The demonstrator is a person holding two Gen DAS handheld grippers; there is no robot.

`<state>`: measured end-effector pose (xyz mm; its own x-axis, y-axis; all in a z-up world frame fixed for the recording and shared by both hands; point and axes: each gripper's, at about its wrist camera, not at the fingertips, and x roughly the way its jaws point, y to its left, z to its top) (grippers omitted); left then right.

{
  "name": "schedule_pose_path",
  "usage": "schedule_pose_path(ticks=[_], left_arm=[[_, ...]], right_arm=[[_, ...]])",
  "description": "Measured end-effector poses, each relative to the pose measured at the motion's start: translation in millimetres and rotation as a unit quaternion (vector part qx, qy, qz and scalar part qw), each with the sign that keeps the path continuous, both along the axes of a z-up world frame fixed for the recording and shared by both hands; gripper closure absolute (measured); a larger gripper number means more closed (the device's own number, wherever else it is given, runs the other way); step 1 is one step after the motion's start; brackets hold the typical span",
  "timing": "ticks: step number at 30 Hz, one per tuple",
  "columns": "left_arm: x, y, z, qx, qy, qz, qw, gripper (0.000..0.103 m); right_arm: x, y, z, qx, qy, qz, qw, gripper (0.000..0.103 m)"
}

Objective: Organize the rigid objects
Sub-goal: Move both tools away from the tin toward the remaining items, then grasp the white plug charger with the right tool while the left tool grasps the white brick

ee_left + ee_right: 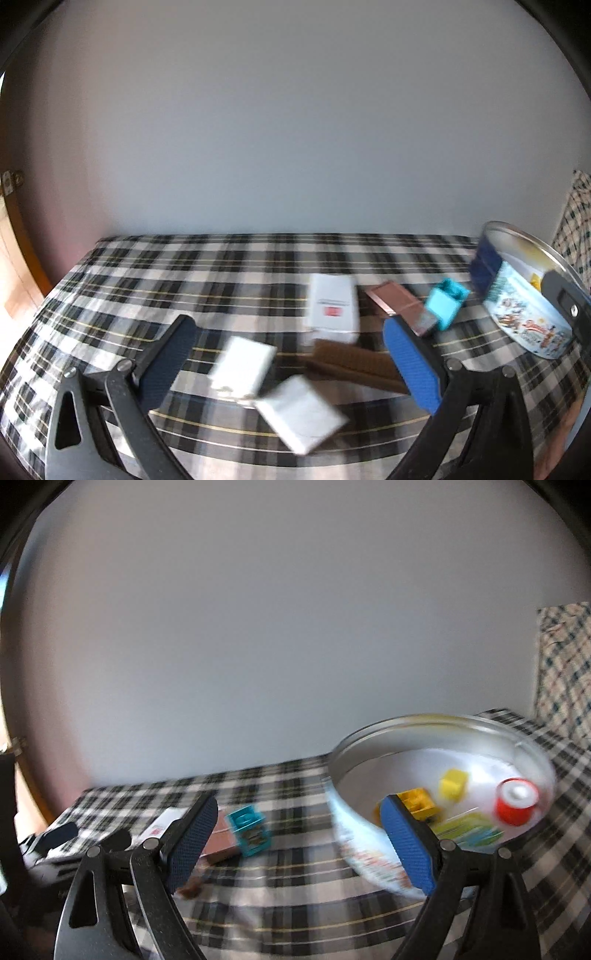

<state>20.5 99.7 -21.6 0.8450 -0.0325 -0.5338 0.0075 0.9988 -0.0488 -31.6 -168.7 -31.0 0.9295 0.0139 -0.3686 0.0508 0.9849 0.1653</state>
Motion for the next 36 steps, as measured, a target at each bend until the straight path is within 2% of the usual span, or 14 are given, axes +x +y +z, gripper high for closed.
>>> schedule_pose_path(ticks=[8,11,15,17,20,23,24,26,27,28,32,36], left_arm=[[4,48,-4,0.028,0.004,0.036,0.9990,0.000],[5,75,-3,-0.003,0.012,0.050,0.9987,0.000],[4,102,-1,-0.041,0.019,0.064,0.9969,0.000],[3,111,0,-0.049,0.019,0.073,0.9959,0.000],[3,117,0,-0.058,0.020,0.074,0.9954,0.000],[6,114,-2,-0.055,0.027,0.066,0.9959,0.000],[6,111,-2,-0.052,0.028,0.064,0.9962,0.000],[6,106,-2,-0.046,0.029,0.051,0.9972,0.000],[7,103,-3,-0.043,0.030,0.045,0.9976,0.000],[7,100,-3,-0.039,0.031,0.036,0.9981,0.000],[8,91,-6,-0.030,0.040,0.017,0.9986,0.000],[6,84,-6,-0.044,0.040,-0.015,0.9981,0.000]], right_arm=[[16,51,-13,0.029,0.061,0.077,0.995,0.012],[24,80,-21,0.030,0.098,0.132,0.986,0.012],[33,119,-32,0.029,0.147,0.202,0.968,0.012],[35,137,-34,0.011,0.160,0.226,0.961,0.017],[45,160,-43,-0.015,0.194,0.241,0.951,0.024],[58,180,-59,-0.034,0.247,0.251,0.935,0.028],[57,185,-56,-0.048,0.239,0.247,0.938,0.030],[58,195,-59,-0.068,0.245,0.258,0.932,0.041],[55,199,-57,-0.082,0.241,0.257,0.932,0.049],[54,199,-57,-0.085,0.240,0.259,0.932,0.062],[49,187,-57,-0.045,0.240,0.272,0.931,0.062],[35,142,-52,-0.009,0.228,0.262,0.938,0.062]])
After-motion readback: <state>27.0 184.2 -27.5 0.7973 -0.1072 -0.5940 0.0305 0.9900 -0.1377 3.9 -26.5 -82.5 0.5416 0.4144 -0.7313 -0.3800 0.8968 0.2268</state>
